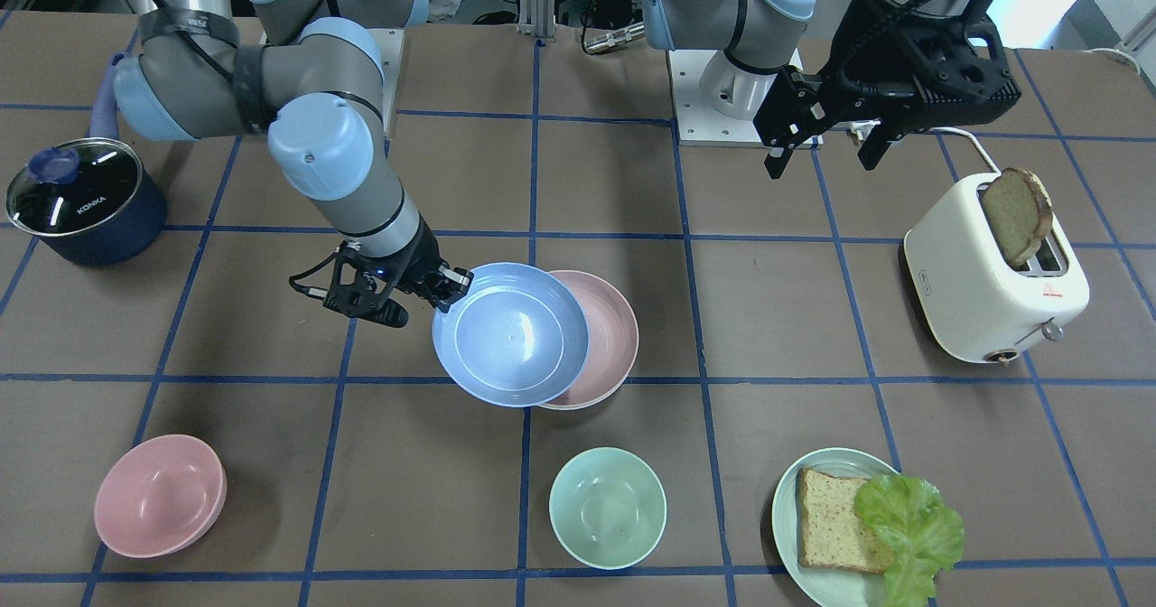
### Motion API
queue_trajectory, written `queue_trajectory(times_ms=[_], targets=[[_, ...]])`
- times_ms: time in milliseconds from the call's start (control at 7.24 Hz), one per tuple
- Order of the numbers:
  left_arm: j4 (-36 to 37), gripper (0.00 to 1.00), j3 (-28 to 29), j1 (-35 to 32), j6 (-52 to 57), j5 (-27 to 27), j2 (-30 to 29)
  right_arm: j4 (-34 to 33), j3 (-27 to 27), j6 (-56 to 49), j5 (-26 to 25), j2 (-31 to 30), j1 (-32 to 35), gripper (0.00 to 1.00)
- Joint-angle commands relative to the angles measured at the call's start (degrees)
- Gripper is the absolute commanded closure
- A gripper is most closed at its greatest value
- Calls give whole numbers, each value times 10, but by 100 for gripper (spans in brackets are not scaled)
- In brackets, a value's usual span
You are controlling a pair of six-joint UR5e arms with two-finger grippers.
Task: Stack three plates with pink and blue
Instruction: 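Lift the light blue plate with the right gripper toward the pink plate, then lower the blue plate onto the pink plate and open the right gripper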
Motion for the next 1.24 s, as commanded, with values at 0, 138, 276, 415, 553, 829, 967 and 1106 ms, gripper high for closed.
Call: queue_trajectory(times_ms=[0, 138, 276, 415, 553, 829, 967, 1106], targets=[[0, 0, 0, 1, 1, 0, 0, -36, -1, 49, 0, 22, 31, 100], [0, 0, 0, 0, 1, 0, 0, -36, 0, 57, -1, 23, 33, 100], [0, 0, 1, 0, 1, 0, 0, -37, 4, 57, 0, 21, 33, 100], [0, 0, 0, 0, 2, 0, 0, -36, 3, 57, 3, 20, 34, 100], [0, 0, 0, 1, 3, 1, 0, -36, 4, 58, 6, 19, 37, 100], [0, 0, 0, 1, -1, -1, 0, -36, 6, 57, 21, 19, 43, 100], [0, 0, 0, 1, 0, -1, 0, -37, 13, 58, 20, 18, 43, 86], [0, 0, 0, 1, 1, -2, 0, -37, 25, 57, 14, 18, 43, 61]])
